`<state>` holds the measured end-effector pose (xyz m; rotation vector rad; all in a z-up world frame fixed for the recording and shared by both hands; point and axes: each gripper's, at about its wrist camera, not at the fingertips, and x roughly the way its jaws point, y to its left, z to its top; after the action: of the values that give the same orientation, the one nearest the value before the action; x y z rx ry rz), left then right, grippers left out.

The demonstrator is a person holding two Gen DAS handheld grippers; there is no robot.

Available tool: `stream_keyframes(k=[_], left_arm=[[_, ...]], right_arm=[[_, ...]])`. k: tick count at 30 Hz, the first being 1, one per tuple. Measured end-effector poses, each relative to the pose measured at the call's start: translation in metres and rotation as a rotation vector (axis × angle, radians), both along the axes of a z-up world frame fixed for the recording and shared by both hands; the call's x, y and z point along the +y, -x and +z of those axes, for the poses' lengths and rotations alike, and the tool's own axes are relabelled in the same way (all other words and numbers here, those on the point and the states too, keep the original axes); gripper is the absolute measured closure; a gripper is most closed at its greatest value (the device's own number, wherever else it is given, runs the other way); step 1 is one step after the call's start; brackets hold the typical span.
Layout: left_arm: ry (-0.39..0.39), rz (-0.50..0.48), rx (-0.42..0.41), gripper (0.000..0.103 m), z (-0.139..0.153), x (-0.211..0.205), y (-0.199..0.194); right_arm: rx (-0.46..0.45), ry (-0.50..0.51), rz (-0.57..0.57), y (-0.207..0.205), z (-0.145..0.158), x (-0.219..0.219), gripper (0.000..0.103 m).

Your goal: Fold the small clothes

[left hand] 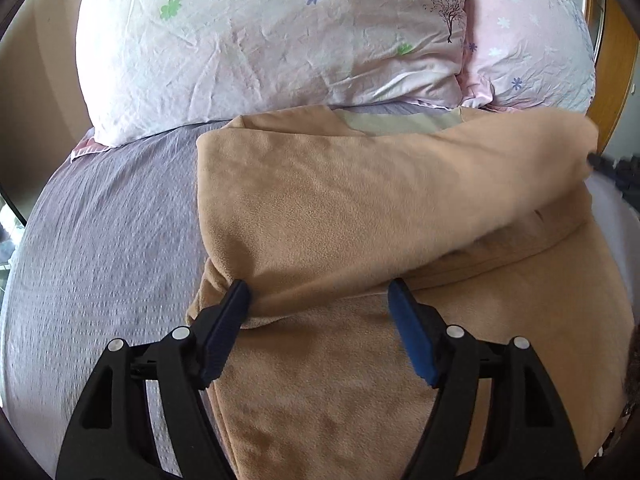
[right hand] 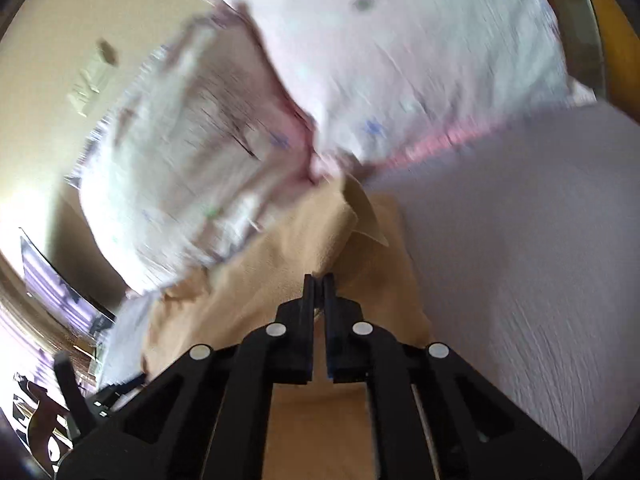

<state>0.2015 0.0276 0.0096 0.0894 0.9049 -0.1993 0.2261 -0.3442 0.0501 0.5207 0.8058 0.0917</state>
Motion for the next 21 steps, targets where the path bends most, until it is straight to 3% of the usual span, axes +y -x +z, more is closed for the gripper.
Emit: stream_keyframes(k=[1, 2, 3, 5, 7, 9, 10, 11, 13, 16, 18, 21], left_arm=[[-0.003, -0.002, 0.000, 0.028, 0.000, -0.001, 0.000], [-0.006, -0.002, 0.000, 0.028, 0.000, -0.001, 0.000], [-0.007, -0.002, 0.000, 0.028, 0.000, -0.002, 0.000], [-0.006, -0.001, 0.000, 0.028, -0.001, -0.002, 0.000], [-0.005, -0.002, 0.000, 0.026, -0.001, -0.003, 0.000], [-0.012, -0.003, -0.001, 0.024, -0.002, -0.004, 0.001], [-0.018, -0.003, -0.003, 0.024, -0.002, -0.005, 0.001], [-0.024, -0.003, -0.004, 0.024, -0.002, -0.006, 0.002], [-0.010, -0.004, -0.005, 0.024, -0.001, -0.003, 0.003], [0.095, -0.016, -0.003, 0.024, 0.011, 0.010, 0.017], [0.167, -0.045, -0.033, 0.024, 0.025, 0.023, 0.039], [0.269, -0.112, -0.079, 0.024, 0.044, 0.044, 0.086]], right_arm=[[0.095, -0.002, -0.042, 0.000, -0.017, -0.009, 0.098], [0.117, -0.038, -0.058, 0.002, -0.023, -0.017, 0.098], [0.101, -0.079, -0.069, 0.006, -0.021, -0.024, 0.095], [0.014, -0.040, -0.119, 0.016, -0.001, -0.029, 0.085], [-0.080, 0.002, -0.076, 0.019, 0.018, -0.022, 0.083], [-0.087, 0.003, 0.003, 0.005, 0.024, -0.011, 0.081], [-0.077, -0.004, 0.048, -0.003, 0.020, -0.004, 0.078], [-0.045, 0.000, 0.082, -0.013, 0.012, 0.002, 0.068], [0.096, 0.028, 0.087, -0.029, -0.016, 0.010, 0.063], [0.105, -0.014, 0.115, -0.029, -0.020, 0.002, 0.066], [0.080, -0.089, 0.138, -0.008, -0.012, -0.009, 0.046], [-0.059, -0.135, 0.293, 0.043, 0.003, -0.018, 0.029]])
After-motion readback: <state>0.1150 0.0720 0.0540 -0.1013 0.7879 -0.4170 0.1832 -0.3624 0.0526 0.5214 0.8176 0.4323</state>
